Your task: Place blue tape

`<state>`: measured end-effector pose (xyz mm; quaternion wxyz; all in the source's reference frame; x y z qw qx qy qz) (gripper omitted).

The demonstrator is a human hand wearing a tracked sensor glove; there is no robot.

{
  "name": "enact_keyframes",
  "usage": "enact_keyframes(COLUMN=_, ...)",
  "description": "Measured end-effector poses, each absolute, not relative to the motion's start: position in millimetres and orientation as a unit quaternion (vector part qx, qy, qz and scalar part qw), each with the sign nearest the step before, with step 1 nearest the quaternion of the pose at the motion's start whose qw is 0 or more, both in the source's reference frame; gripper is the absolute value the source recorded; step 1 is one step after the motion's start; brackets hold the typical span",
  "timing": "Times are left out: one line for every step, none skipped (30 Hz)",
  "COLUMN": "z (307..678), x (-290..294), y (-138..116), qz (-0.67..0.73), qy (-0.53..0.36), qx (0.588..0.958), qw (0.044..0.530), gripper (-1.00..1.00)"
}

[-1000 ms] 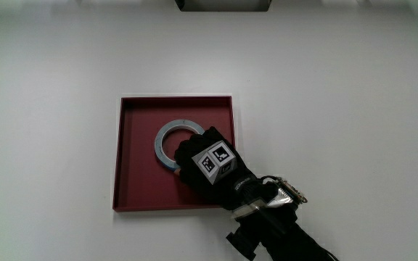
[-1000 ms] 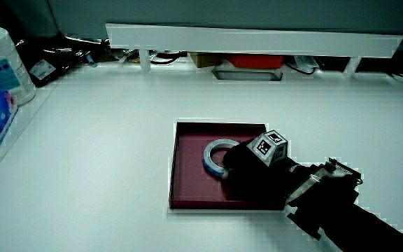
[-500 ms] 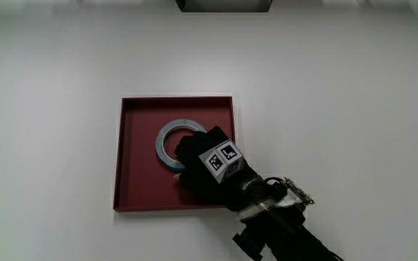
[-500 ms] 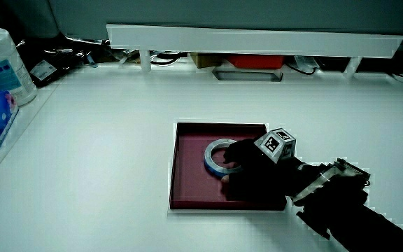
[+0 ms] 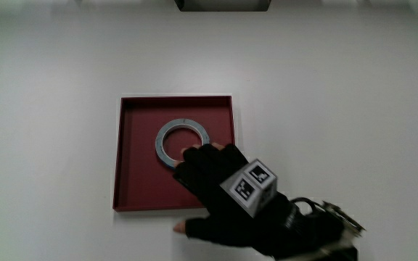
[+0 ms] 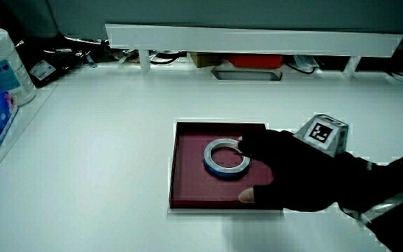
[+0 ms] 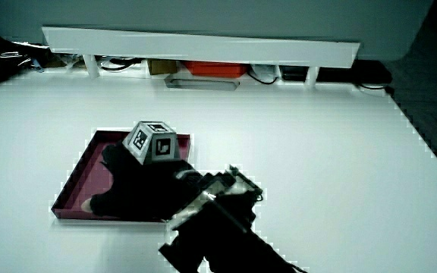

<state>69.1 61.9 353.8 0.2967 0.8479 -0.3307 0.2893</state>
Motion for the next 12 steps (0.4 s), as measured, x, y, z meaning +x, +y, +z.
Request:
enact_keyframes(z=350, x=73, y=65, qz=0.283, qy=-0.336, qx=0.848, qw=0.297, gripper=-1.00)
enact_keyframes(z=343, x=76, y=67, qz=0.289, qy=-0.339, qx=0.844, qw=0.300, gripper=-1.00)
enact_keyframes(z=334, x=78, y=69, qz=0.295, qy=-0.338, qx=0.842, qw=0.301, gripper=-1.00)
enact_keyframes(z=332, x=81, y=71, qz=0.288, qy=-0.341, qx=0.843, qw=0.299, gripper=-1.00)
enact_keyframes(z=328, x=83, y=73, qz=0.293, qy=-0.345, qx=0.840, qw=0.301, gripper=-1.00)
enact_keyframes(z=325, x=85, y=75, qz=0.290, qy=-0.347, qx=0.839, qw=0.302, gripper=-1.00)
enact_keyframes(z=321, x=87, y=76, qz=0.292, qy=-0.349, qx=0.838, qw=0.302, gripper=-1.00)
enact_keyframes(z=320, x=89, y=78, qz=0.290, qy=-0.351, qx=0.836, qw=0.307, gripper=-1.00)
enact_keyframes(z=319, x=91, y=79, qz=0.288, qy=-0.349, qx=0.836, qw=0.310, gripper=-1.00)
enact_keyframes(z=318, x=92, y=80, qz=0.289, qy=-0.351, qx=0.835, qw=0.309, gripper=-1.00)
enact_keyframes(z=318, x=93, y=80, qz=0.287, qy=-0.349, qx=0.836, qw=0.311, gripper=-1.00)
enact_keyframes(z=320, x=95, y=80, qz=0.287, qy=-0.348, qx=0.836, qw=0.313, gripper=-1.00)
